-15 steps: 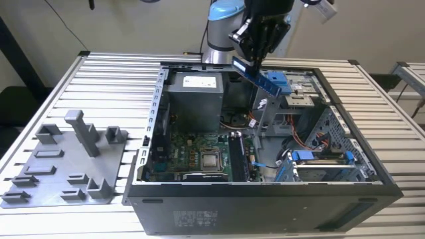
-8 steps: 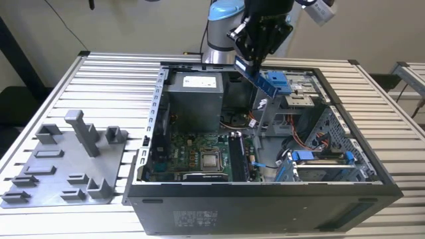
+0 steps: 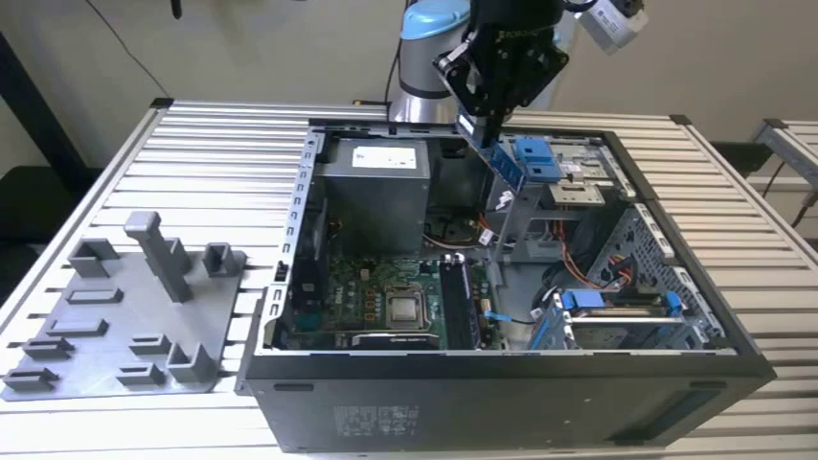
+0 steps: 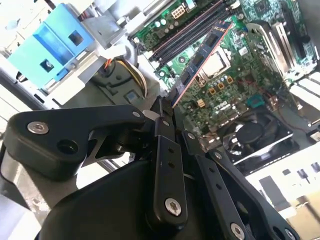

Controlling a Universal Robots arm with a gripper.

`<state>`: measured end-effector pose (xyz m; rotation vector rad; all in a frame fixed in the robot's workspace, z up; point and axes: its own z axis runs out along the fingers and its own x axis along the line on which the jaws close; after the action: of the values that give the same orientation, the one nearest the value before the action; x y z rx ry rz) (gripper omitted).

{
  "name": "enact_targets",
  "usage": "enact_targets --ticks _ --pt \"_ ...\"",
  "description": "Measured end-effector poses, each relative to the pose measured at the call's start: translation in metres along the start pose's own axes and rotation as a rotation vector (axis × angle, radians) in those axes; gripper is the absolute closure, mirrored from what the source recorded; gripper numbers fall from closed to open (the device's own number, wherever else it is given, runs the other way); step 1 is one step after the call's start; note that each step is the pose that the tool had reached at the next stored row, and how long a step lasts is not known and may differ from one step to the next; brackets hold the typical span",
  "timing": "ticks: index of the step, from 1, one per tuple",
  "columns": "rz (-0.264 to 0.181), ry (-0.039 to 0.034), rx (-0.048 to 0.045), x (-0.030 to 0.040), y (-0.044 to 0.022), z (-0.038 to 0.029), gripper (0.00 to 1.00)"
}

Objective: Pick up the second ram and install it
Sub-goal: 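Insert the second ram into the second slot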

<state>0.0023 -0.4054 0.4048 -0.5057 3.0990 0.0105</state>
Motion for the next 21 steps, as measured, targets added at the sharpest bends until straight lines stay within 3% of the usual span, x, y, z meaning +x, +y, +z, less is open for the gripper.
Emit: enact_targets --ticks 14,21 --pt "0.241 -0.0015 0.0006 0.0000 0.0000 0.0005 0.86" --pt "0.341 -0.0021 0.0009 0.0000 0.0000 0.0007 0.86"
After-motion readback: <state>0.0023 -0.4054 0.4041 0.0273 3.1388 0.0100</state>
